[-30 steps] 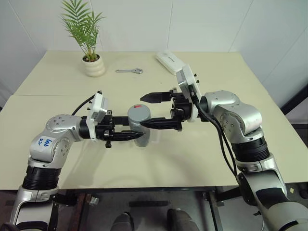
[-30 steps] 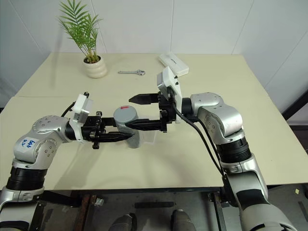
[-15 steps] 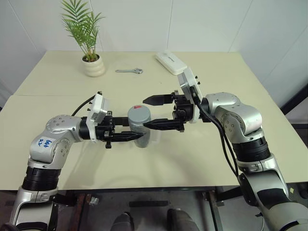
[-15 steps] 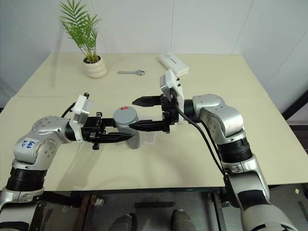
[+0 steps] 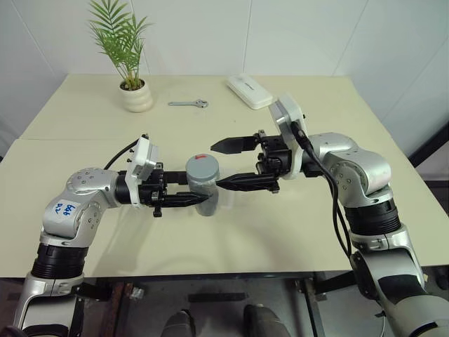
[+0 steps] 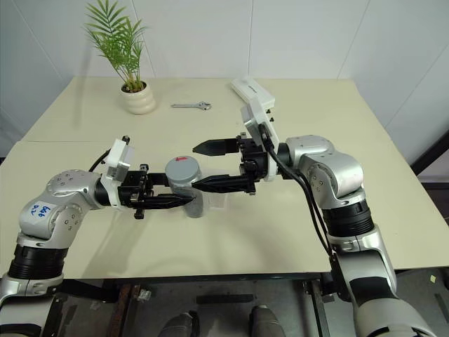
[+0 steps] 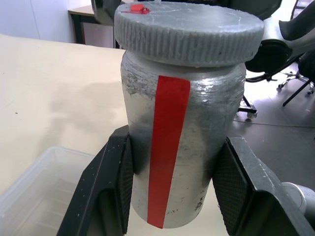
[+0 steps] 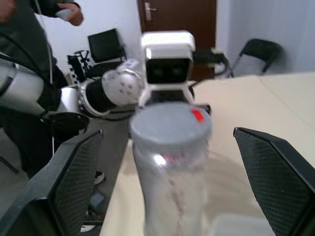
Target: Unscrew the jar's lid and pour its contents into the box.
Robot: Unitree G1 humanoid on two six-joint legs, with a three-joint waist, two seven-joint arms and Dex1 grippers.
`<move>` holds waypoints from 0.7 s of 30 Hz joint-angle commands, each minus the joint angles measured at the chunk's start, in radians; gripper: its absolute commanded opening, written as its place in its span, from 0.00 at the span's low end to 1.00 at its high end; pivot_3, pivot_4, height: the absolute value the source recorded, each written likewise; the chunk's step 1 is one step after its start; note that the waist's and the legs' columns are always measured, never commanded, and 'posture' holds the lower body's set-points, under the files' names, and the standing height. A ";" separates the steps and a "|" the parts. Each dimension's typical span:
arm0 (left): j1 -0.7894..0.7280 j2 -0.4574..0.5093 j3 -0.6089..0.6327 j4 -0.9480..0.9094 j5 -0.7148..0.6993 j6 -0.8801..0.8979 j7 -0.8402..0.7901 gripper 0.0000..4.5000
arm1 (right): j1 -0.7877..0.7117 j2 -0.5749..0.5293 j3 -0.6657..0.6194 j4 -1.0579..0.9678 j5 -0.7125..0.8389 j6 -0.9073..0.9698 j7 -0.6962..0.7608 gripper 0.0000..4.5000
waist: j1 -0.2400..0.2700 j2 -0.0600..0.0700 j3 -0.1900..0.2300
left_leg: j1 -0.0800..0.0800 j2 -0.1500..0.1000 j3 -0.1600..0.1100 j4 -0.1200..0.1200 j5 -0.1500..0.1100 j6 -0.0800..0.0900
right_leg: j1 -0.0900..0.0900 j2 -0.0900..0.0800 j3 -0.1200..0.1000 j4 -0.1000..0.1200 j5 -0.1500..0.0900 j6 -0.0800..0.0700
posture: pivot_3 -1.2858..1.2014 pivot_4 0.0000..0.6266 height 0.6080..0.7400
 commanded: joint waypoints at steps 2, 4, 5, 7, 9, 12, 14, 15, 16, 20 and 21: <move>-0.004 0.014 0.011 -0.030 -0.011 -0.008 -0.010 0.41 | -0.032 0.036 -0.002 -0.024 0.001 -0.016 -0.026 0.99 | 0.000 0.000 0.000 | 0.000 0.000 0.000 0.000 0.000 0.000 | 0.000 0.000 0.000 0.000 0.000 0.000 | 0.52 0.24 1.00; -0.006 0.015 0.010 -0.027 -0.010 -0.009 -0.013 0.41 | -0.048 0.070 0.015 -0.011 -0.016 -0.026 -0.046 0.99 | -0.002 0.000 0.000 | 0.000 0.000 0.000 0.000 0.000 0.000 | 0.000 0.000 0.000 0.000 0.000 0.000 | 0.52 0.24 1.00; -0.006 0.015 0.009 -0.027 -0.009 -0.009 -0.014 0.41 | -0.052 0.082 0.020 -0.006 -0.024 -0.031 -0.051 0.99 | -0.003 0.000 0.000 | 0.000 0.000 0.000 0.000 0.000 0.000 | 0.000 0.000 0.000 0.001 0.000 0.000 | 0.52 0.24 1.00; -0.008 0.014 0.009 -0.026 -0.010 -0.008 -0.014 0.41 | -0.056 0.096 0.026 0.004 -0.037 -0.038 -0.055 0.99 | -0.003 0.000 0.000 | 0.000 0.000 0.000 0.000 0.000 0.000 | -0.001 0.000 0.000 0.001 0.000 0.000 | 0.52 0.24 1.00; -0.012 0.009 0.011 -0.028 -0.018 -0.002 -0.012 0.41 | -0.059 0.103 0.035 0.016 -0.057 -0.055 -0.056 0.99 | 0.000 0.000 0.000 | 0.000 0.000 0.000 0.000 0.000 0.000 | 0.000 0.000 0.000 0.000 0.000 0.000 | 0.52 0.24 1.00; -0.015 0.007 0.012 -0.027 -0.020 -0.001 -0.011 0.41 | -0.061 0.108 0.037 0.025 -0.067 -0.066 -0.054 0.99 | 0.001 0.000 0.000 | 0.000 0.000 0.000 0.000 0.000 0.000 | 0.000 0.000 0.000 0.000 0.000 0.000 | 0.52 0.24 1.00; -0.015 0.006 0.007 -0.024 -0.018 -0.004 -0.014 0.41 | -0.074 0.128 0.037 0.051 -0.080 -0.081 -0.063 0.99 | 0.002 0.000 0.000 | 0.000 0.000 0.000 0.000 0.000 0.000 | 0.000 0.000 0.000 0.000 0.000 0.000 | 0.52 0.24 1.00; -0.016 0.004 0.005 -0.023 -0.016 -0.007 -0.015 0.41 | -0.080 0.140 0.037 0.065 -0.087 -0.090 -0.070 0.99 | 0.001 0.000 0.000 | 0.000 0.000 0.000 0.000 0.000 0.000 | 0.000 0.000 0.000 0.000 0.000 0.000 | 0.52 0.24 1.00; -0.016 0.003 0.003 -0.022 -0.015 -0.008 -0.015 0.41 | -0.085 0.148 0.036 0.076 -0.092 -0.097 -0.075 0.99 | -0.002 0.000 0.000 | 0.000 0.000 0.000 0.000 0.000 0.000 | 0.000 0.000 0.000 0.000 0.000 0.000 | 0.52 0.24 1.00; -0.016 0.004 0.005 -0.022 -0.016 -0.006 -0.015 0.41 | -0.083 0.147 0.032 0.083 -0.100 -0.100 -0.069 0.99 | -0.002 0.000 0.000 | 0.000 0.000 0.000 0.000 0.000 0.000 | 0.000 0.000 0.000 0.001 0.000 0.000 | 0.52 0.24 1.00; -0.016 0.004 0.005 -0.022 -0.016 -0.006 -0.014 0.41 | -0.082 0.142 0.030 0.086 -0.101 -0.101 -0.066 0.99 | -0.002 0.000 0.000 | 0.000 0.000 0.000 0.000 0.000 0.000 | 0.000 0.000 0.000 0.001 0.000 0.000 | 0.52 0.24 1.00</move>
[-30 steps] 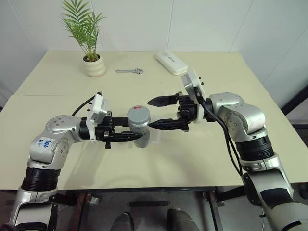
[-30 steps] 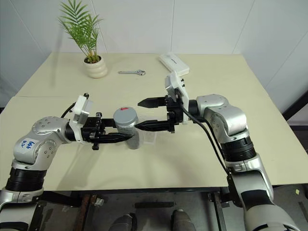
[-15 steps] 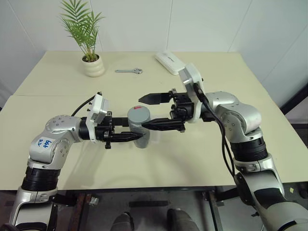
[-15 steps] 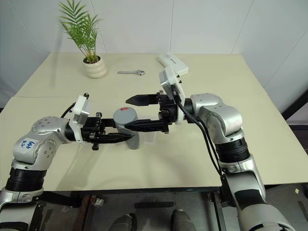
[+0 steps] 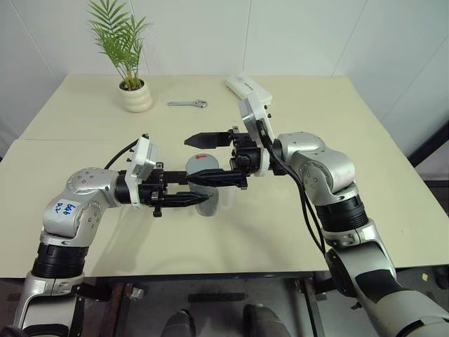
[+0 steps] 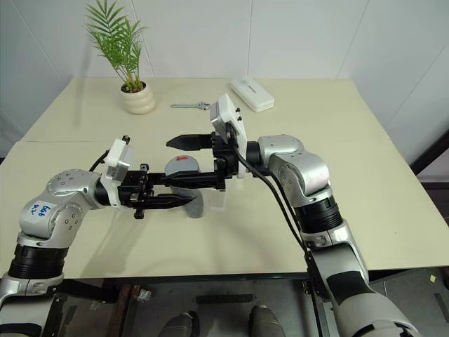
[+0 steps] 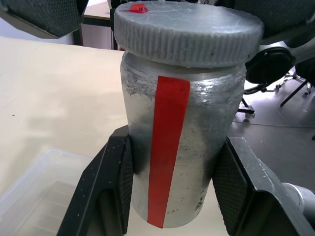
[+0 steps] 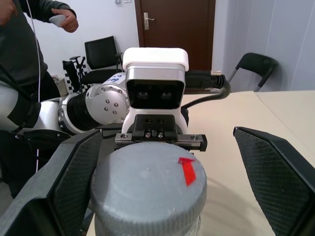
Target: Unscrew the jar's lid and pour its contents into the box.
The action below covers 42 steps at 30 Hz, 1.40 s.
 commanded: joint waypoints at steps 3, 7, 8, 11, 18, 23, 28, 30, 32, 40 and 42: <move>-0.011 0.006 0.006 -0.027 -0.013 -0.007 -0.009 0.41 | -0.021 -0.024 -0.018 0.006 -0.012 -0.022 0.009 0.99 | 0.001 0.000 0.000 | 0.000 0.000 0.000 0.000 0.000 0.000 | 0.000 0.000 0.000 0.000 0.000 0.000 | 0.52 0.24 1.00; -0.010 0.006 0.006 -0.027 -0.013 -0.007 -0.007 0.41 | -0.019 -0.053 -0.026 0.027 -0.018 -0.030 0.028 0.99 | 0.002 0.000 0.000 | 0.000 0.000 0.000 0.000 0.000 0.000 | 0.000 0.000 0.000 0.000 0.000 0.000 | 0.52 0.24 1.00; -0.010 0.007 0.007 -0.027 -0.012 -0.008 -0.007 0.41 | -0.018 -0.063 -0.027 0.032 -0.019 -0.031 0.035 0.99 | 0.001 0.000 0.000 | 0.000 0.000 0.000 0.000 0.000 0.000 | 0.000 0.000 0.000 0.000 0.000 0.000 | 0.52 0.24 1.00; -0.010 0.009 0.008 -0.027 -0.012 -0.008 -0.007 0.41 | -0.019 -0.084 -0.032 0.041 -0.013 -0.030 0.051 0.99 | 0.002 0.000 0.000 | 0.000 0.000 0.000 0.000 0.000 0.000 | 0.000 0.000 0.000 0.000 0.000 0.000 | 0.52 0.24 1.00; -0.007 0.009 0.008 -0.028 -0.012 -0.007 -0.007 0.41 | -0.013 -0.095 -0.038 0.031 0.011 -0.012 0.067 0.99 | 0.001 0.000 0.000 | 0.000 0.000 0.000 0.000 0.000 0.000 | 0.000 0.000 0.000 0.000 0.000 0.000 | 0.52 0.24 1.00; -0.006 0.010 0.008 -0.029 -0.013 -0.006 -0.008 0.41 | -0.008 -0.097 -0.037 0.025 0.016 -0.007 0.070 0.99 | 0.001 0.000 0.000 | 0.000 0.000 0.000 0.000 0.000 0.000 | 0.000 0.000 0.000 0.000 0.000 0.000 | 0.52 0.24 1.00; -0.003 0.012 0.009 -0.031 -0.014 -0.006 -0.009 0.41 | -0.005 -0.105 -0.037 0.027 0.011 -0.007 0.074 0.99 | 0.002 0.000 0.000 | 0.000 0.000 0.000 0.000 0.000 0.000 | 0.000 0.000 0.000 0.000 0.000 0.000 | 0.52 0.24 1.00; -0.001 0.012 0.009 -0.032 -0.015 -0.005 -0.009 0.41 | -0.004 -0.110 -0.040 0.022 0.020 0.001 0.082 0.99 | 0.002 0.000 0.000 | 0.000 0.000 0.000 0.000 0.000 0.000 | 0.000 0.000 0.000 0.000 0.000 0.000 | 0.52 0.24 1.00; 0.000 0.012 0.009 -0.033 -0.015 -0.005 -0.009 0.41 | -0.004 -0.112 -0.041 0.018 0.027 0.006 0.088 0.99 | 0.002 0.000 0.000 | 0.000 0.000 0.000 0.000 0.000 0.000 | 0.000 0.000 0.000 0.000 0.000 0.000 | 0.52 0.24 1.00; 0.004 0.014 0.013 -0.034 -0.016 -0.002 -0.011 0.41 | -0.005 -0.105 -0.035 -0.058 0.086 0.070 0.104 0.99 | 0.001 0.000 0.000 | 0.000 0.000 0.000 0.000 0.000 0.000 | 0.000 0.000 0.000 0.000 0.000 0.000 | 0.52 0.24 1.00; 0.005 0.014 0.013 -0.035 -0.014 -0.003 -0.012 0.41 | -0.019 -0.089 -0.035 -0.052 0.075 0.060 0.081 0.99 | 0.001 0.000 0.000 | 0.000 0.000 0.000 0.000 0.000 0.000 | 0.000 0.000 0.000 0.000 0.000 0.000 | 0.52 0.24 1.00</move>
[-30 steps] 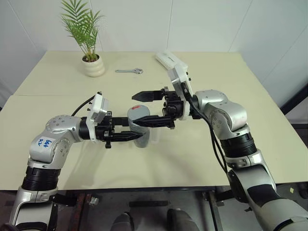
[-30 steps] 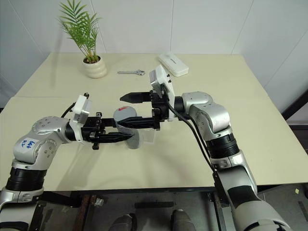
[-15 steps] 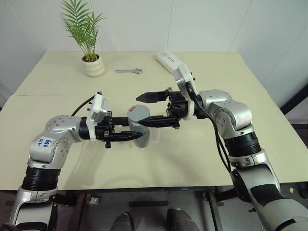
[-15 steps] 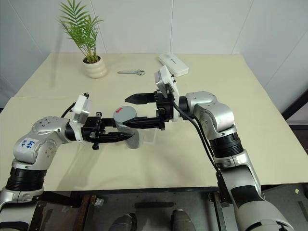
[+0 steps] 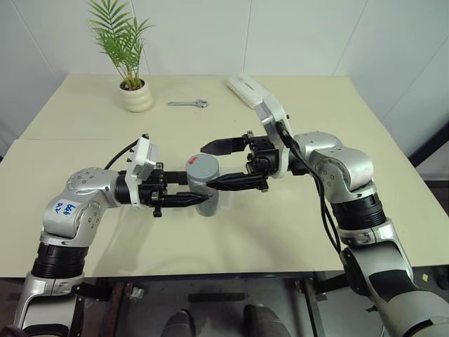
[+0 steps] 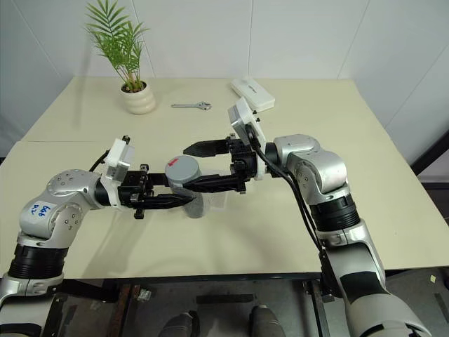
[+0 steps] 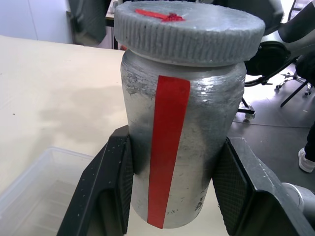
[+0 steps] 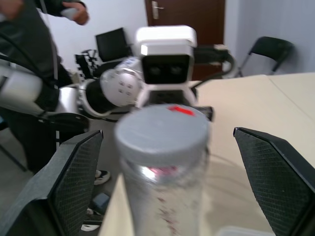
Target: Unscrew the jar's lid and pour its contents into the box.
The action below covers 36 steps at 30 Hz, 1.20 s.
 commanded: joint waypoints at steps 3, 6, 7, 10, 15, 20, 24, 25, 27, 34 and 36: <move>0.005 0.014 0.015 -0.034 -0.016 -0.001 -0.007 0.41 | -0.044 0.039 -0.021 -0.013 -0.005 -0.018 -0.060 0.99 | -0.001 0.000 0.000 | 0.000 0.000 0.000 0.000 0.000 0.000 | 0.000 0.000 0.000 0.000 0.000 0.000 | 0.52 0.24 1.00; 0.006 0.017 0.013 -0.035 -0.017 0.003 -0.009 0.41 | -0.042 0.051 0.004 -0.012 -0.029 -0.020 -0.071 0.99 | 0.001 0.000 0.000 | 0.000 0.000 0.000 0.000 0.000 0.000 | 0.000 0.000 0.000 0.000 0.000 0.000 | 0.52 0.24 1.00; 0.005 0.017 0.013 -0.035 -0.017 0.004 -0.010 0.41 | -0.041 0.053 0.008 -0.012 -0.034 -0.020 -0.073 0.99 | 0.001 0.000 0.000 | 0.000 0.000 0.000 0.000 0.000 0.000 | 0.000 0.000 0.000 0.000 0.000 0.000 | 0.52 0.24 1.00; 0.004 0.018 0.011 -0.034 -0.016 0.004 -0.012 0.41 | -0.041 0.066 0.005 -0.014 -0.035 -0.011 -0.082 0.99 | 0.001 0.000 0.000 | 0.000 0.000 0.000 0.000 0.000 0.000 | 0.000 0.000 0.000 0.000 0.000 0.000 | 0.52 0.24 1.00; 0.003 0.016 0.010 -0.034 -0.012 0.005 -0.007 0.41 | -0.031 0.066 0.009 -0.019 -0.044 -0.014 -0.079 0.99 | 0.001 0.000 0.000 | 0.000 0.000 0.000 0.000 0.000 0.000 | 0.000 0.000 0.000 0.000 0.000 0.000 | 0.52 0.24 1.00; 0.000 0.014 0.009 -0.031 -0.009 0.003 -0.004 0.41 | -0.026 0.063 0.008 -0.026 -0.043 -0.010 -0.074 0.99 | 0.000 0.000 0.000 | 0.000 0.000 0.000 0.000 0.000 0.000 | 0.000 0.000 0.000 0.000 0.000 0.000 | 0.52 0.24 1.00; 0.000 0.014 0.009 -0.032 -0.010 0.004 -0.004 0.41 | -0.024 0.068 0.006 -0.030 -0.041 -0.015 -0.071 0.79 | 0.000 0.000 0.000 | 0.000 0.000 0.000 0.000 0.000 0.000 | 0.000 0.000 0.000 0.000 0.000 0.000 | 0.52 0.24 1.00; -0.001 0.015 0.009 -0.033 -0.011 0.005 -0.003 0.41 | -0.023 0.072 0.002 -0.033 -0.036 -0.015 -0.075 0.71 | 0.000 0.000 0.000 | 0.000 0.000 0.000 0.000 0.000 0.000 | 0.000 0.000 0.000 0.000 0.000 0.000 | 0.52 0.24 1.00; -0.001 0.015 0.010 -0.034 -0.013 0.006 -0.001 0.41 | -0.023 0.076 -0.003 -0.037 -0.030 -0.013 -0.079 0.57 | 0.000 0.000 0.000 | 0.000 0.000 0.000 0.000 0.000 0.000 | 0.000 0.000 0.000 0.000 0.000 0.000 | 0.52 0.24 1.00; 0.001 0.018 0.010 -0.036 -0.013 0.008 -0.003 0.41 | -0.035 0.096 -0.054 -0.039 0.046 0.061 -0.120 0.57 | 0.000 0.000 0.000 | 0.000 0.000 0.000 0.000 0.000 0.000 | 0.000 0.000 0.000 0.000 0.000 0.000 | 0.52 0.24 1.00; 0.003 0.019 0.011 -0.036 -0.015 0.009 -0.002 0.41 | -0.073 0.140 -0.154 -0.021 0.171 0.173 -0.204 0.57 | -0.001 0.000 0.000 | 0.000 0.000 0.000 0.000 0.000 0.000 | 0.000 0.000 0.000 0.000 0.000 0.000 | 0.52 0.24 1.00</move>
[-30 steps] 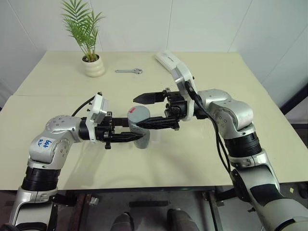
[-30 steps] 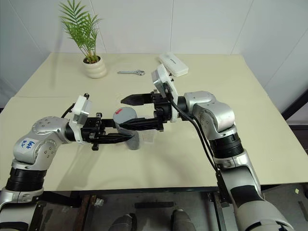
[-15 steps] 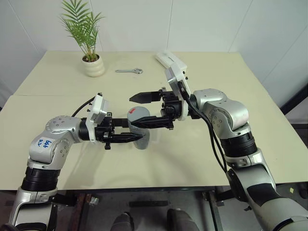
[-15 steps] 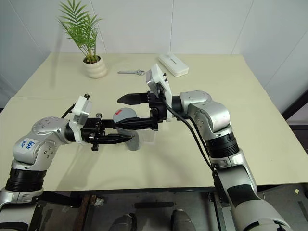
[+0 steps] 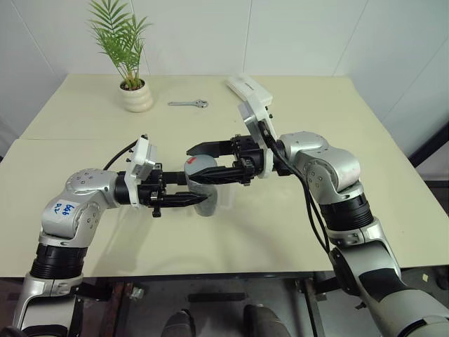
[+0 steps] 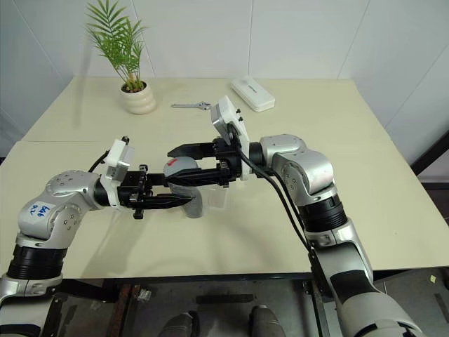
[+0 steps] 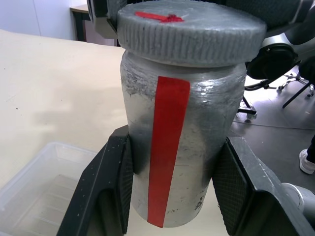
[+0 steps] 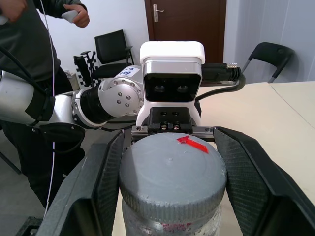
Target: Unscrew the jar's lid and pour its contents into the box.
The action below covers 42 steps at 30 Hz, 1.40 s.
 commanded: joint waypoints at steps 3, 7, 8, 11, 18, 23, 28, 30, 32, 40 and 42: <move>0.001 0.016 0.001 -0.038 -0.009 -0.002 -0.013 0.41 | -0.082 0.066 -0.225 -0.012 0.247 0.183 -0.166 0.57 | 0.001 0.001 0.001 | 0.000 0.000 0.000 0.000 0.000 0.000 | 0.000 0.000 0.000 0.001 0.000 0.000 | 0.52 0.24 1.00; 0.006 0.019 0.000 -0.040 -0.010 -0.002 -0.014 0.41 | -0.075 0.042 -0.242 -0.032 0.262 0.195 -0.186 0.57 | 0.002 0.001 0.001 | 0.000 0.000 0.000 0.000 0.000 0.000 | 0.001 0.000 0.000 -0.001 0.000 0.000 | 0.52 0.24 1.00; 0.007 0.020 0.001 -0.041 -0.011 -0.001 -0.014 0.41 | -0.066 0.025 -0.235 -0.040 0.242 0.180 -0.184 0.57 | 0.002 0.001 0.001 | 0.000 0.000 0.000 0.000 0.000 0.000 | 0.001 0.000 0.000 -0.001 0.000 0.000 | 0.52 0.24 1.00; 0.011 0.024 0.007 -0.040 -0.011 -0.003 -0.015 0.41 | 0.004 -0.063 -0.190 -0.043 0.092 0.034 -0.171 0.57 | 0.003 0.001 0.001 | 0.000 0.000 0.000 0.000 0.000 0.000 | 0.000 0.000 0.000 -0.001 0.000 0.000 | 0.52 0.24 1.00; 0.008 0.037 0.040 -0.010 -0.023 -0.001 -0.001 0.41 | 0.166 -0.140 -0.244 0.204 -0.136 -0.332 -0.256 0.57 | 0.000 0.001 0.001 | 0.000 0.000 0.000 -0.001 0.000 0.000 | 0.000 0.000 0.000 -0.003 0.000 0.000 | 0.52 0.24 1.00; -0.026 0.023 0.041 0.025 -0.021 0.002 0.008 0.41 | 0.238 -0.148 -0.247 0.515 -0.280 -0.579 -0.312 0.57 | -0.005 0.001 0.001 | 0.000 0.000 0.000 -0.001 0.000 0.000 | 0.001 0.000 0.000 -0.002 0.000 0.000 | 0.52 0.24 1.00; -0.041 0.019 0.049 0.032 -0.045 0.049 0.029 0.41 | 0.289 -0.142 -0.272 0.689 -0.337 -0.787 -0.346 0.57 | -0.008 0.001 0.001 | 0.000 0.000 0.000 -0.002 0.000 0.000 | 0.001 0.000 0.001 -0.003 0.000 0.000 | 0.52 0.24 1.00; -0.046 0.020 0.050 0.034 -0.048 0.059 0.032 0.41 | 0.295 -0.138 -0.284 0.712 -0.333 -0.818 -0.352 0.57 | -0.017 0.002 0.001 | 0.000 0.000 0.000 -0.002 0.000 -0.001 | 0.001 0.000 0.001 -0.003 0.000 0.001 | 0.52 0.24 1.00; -0.053 0.021 0.046 0.041 -0.040 0.054 0.030 0.41 | 0.306 -0.140 -0.287 0.719 -0.338 -0.839 -0.350 0.57 | -0.025 0.002 0.001 | 0.001 0.000 0.000 -0.001 0.001 -0.001 | 0.001 0.000 0.001 -0.002 0.000 0.001 | 0.52 0.24 1.00; -0.076 0.019 0.044 0.070 -0.031 0.040 0.020 0.41 | 0.377 -0.186 -0.320 0.478 -0.253 -0.729 -0.279 0.99 | -0.026 0.002 0.001 | 0.008 -0.001 0.000 -0.005 0.003 -0.003 | 0.007 0.000 0.003 0.000 0.000 0.001 | 0.52 0.24 1.00; -0.078 0.023 0.046 0.077 -0.033 0.037 0.014 0.41 | 0.399 -0.199 -0.321 0.404 -0.225 -0.676 -0.260 0.99 | -0.026 0.003 0.002 | 0.008 -0.001 0.001 -0.005 0.003 -0.003 | 0.006 0.000 0.003 0.001 0.000 0.001 | 0.52 0.24 1.00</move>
